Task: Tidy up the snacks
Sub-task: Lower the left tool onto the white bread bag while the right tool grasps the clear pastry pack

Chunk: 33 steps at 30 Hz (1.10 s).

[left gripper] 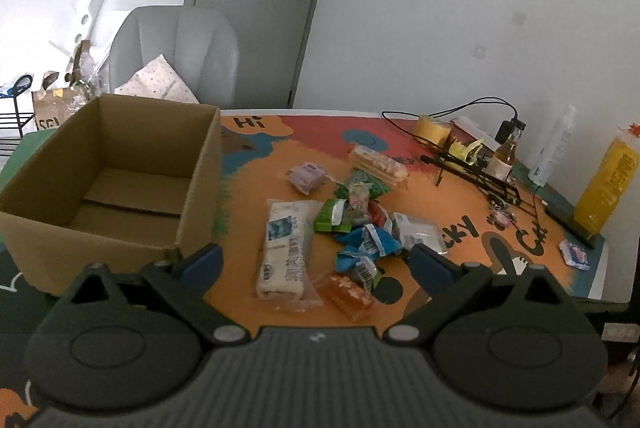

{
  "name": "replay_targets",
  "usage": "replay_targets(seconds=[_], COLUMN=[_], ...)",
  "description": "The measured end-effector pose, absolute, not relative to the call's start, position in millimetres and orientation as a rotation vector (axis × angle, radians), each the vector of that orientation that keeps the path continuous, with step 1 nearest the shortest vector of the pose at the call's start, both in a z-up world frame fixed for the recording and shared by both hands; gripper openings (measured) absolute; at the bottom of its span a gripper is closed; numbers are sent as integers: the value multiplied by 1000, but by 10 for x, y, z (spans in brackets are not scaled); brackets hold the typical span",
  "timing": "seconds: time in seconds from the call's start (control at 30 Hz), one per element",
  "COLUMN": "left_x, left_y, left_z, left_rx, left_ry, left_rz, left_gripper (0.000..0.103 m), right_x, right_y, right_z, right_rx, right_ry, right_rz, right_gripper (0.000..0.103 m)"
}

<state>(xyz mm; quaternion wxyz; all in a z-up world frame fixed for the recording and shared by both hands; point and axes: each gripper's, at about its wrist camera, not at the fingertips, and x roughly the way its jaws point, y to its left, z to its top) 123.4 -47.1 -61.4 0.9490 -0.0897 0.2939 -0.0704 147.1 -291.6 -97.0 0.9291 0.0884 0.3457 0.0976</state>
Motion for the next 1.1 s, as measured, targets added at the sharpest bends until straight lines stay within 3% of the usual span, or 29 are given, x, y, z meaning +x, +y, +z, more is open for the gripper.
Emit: replay_targets(seconds=[0.27,0.63,1.1], left_x=[1445,1830,2190], left_y=[-588,-681,-703], left_z=[-735,-923,-1050], left_rx=[-188,-192,-189], left_ry=[639,707,726], left_rz=[-139,-61,31], left_gripper=[87,59,51], right_x=[1681,2031,2389], right_y=[-2946,-2981,-2806], right_z=[-1028,-997,-976], right_rx=[201,246,232], right_ry=[726,729,731], right_rz=[224,220,174], right_gripper=[84,81,83])
